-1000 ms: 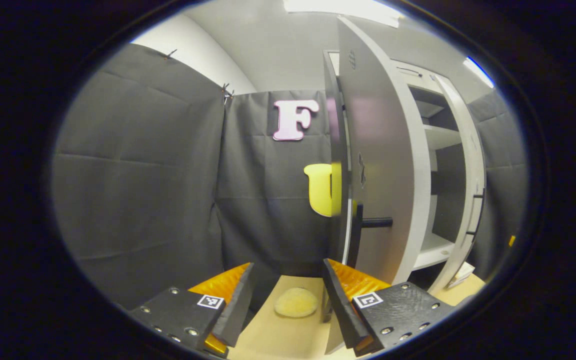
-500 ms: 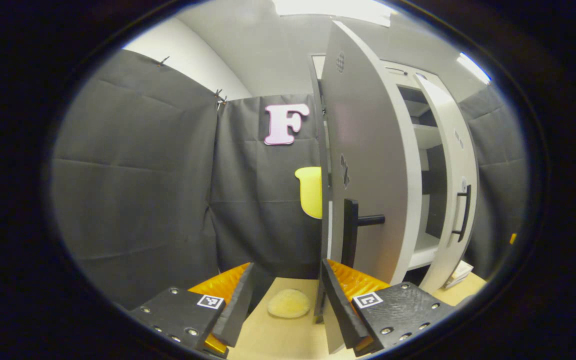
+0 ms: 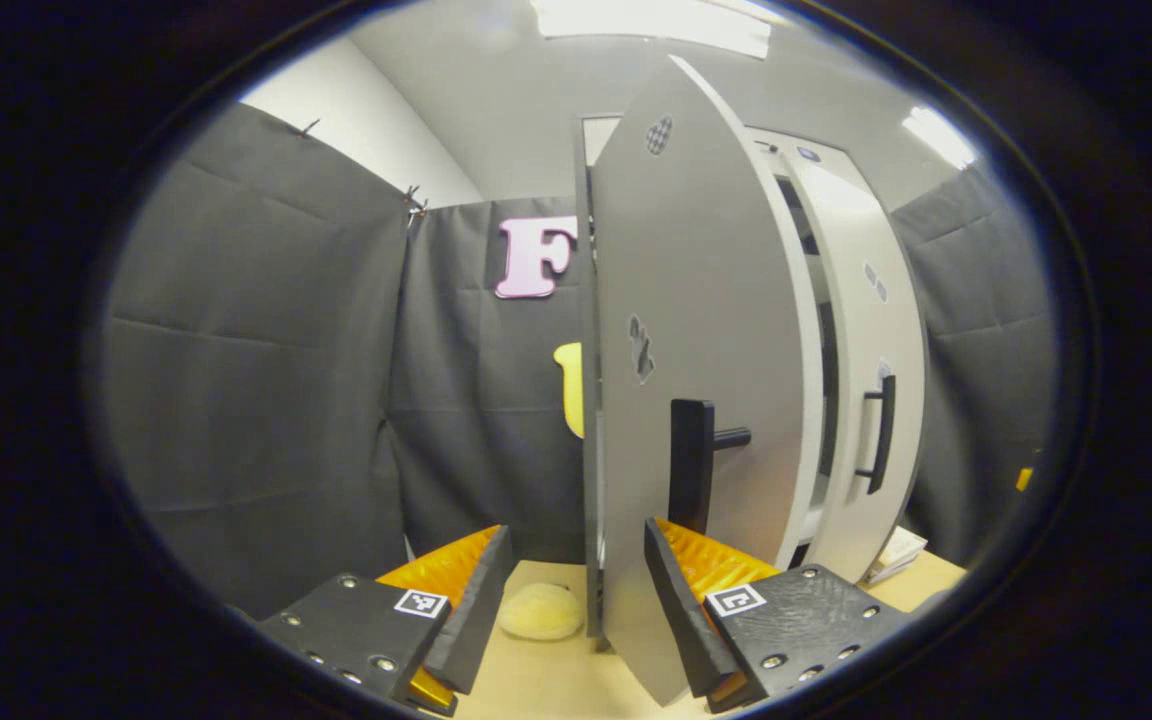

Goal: Grasp the bottle in the cabinet with the left hand and place it on the coaster, then close the right door with the right hand and the left door with the left hand.

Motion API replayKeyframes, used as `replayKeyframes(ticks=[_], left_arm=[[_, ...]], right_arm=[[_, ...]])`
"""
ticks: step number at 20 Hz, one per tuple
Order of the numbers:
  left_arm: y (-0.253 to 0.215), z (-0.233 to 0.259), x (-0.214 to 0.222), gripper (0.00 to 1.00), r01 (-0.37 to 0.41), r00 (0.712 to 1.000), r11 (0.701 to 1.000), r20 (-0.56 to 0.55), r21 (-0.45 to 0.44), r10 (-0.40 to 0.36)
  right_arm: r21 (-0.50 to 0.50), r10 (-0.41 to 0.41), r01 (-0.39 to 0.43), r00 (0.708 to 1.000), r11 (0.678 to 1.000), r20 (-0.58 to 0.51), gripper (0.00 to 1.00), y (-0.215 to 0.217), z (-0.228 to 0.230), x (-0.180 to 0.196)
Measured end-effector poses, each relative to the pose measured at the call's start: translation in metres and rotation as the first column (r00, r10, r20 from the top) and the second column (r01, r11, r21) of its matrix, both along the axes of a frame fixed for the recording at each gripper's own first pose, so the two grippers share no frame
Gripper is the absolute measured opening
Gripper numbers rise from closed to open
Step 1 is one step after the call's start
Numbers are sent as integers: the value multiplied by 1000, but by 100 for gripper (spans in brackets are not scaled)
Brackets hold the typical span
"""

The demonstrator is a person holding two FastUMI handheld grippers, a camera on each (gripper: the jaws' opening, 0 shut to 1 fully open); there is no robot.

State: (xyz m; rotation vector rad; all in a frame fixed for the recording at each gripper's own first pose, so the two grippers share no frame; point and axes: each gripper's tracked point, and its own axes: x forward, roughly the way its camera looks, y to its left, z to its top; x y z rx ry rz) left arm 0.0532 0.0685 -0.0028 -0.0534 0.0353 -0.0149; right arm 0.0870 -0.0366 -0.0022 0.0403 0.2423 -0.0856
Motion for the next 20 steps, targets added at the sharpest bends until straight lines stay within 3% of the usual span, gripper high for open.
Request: replayKeyframes(ticks=[13, 20], left_arm=[[-126, -9, 42, 78, 121, 993, 992, -6, -33, -121], [-140, -11, 37, 79, 106, 994, 994, -3, -22, -106]], right_arm=[[5, -73, 73, 997, 997, -28, 96, -39, -12, -27], [40, -51, 52, 998, 998, -26, 96, -32, -16, -37]])
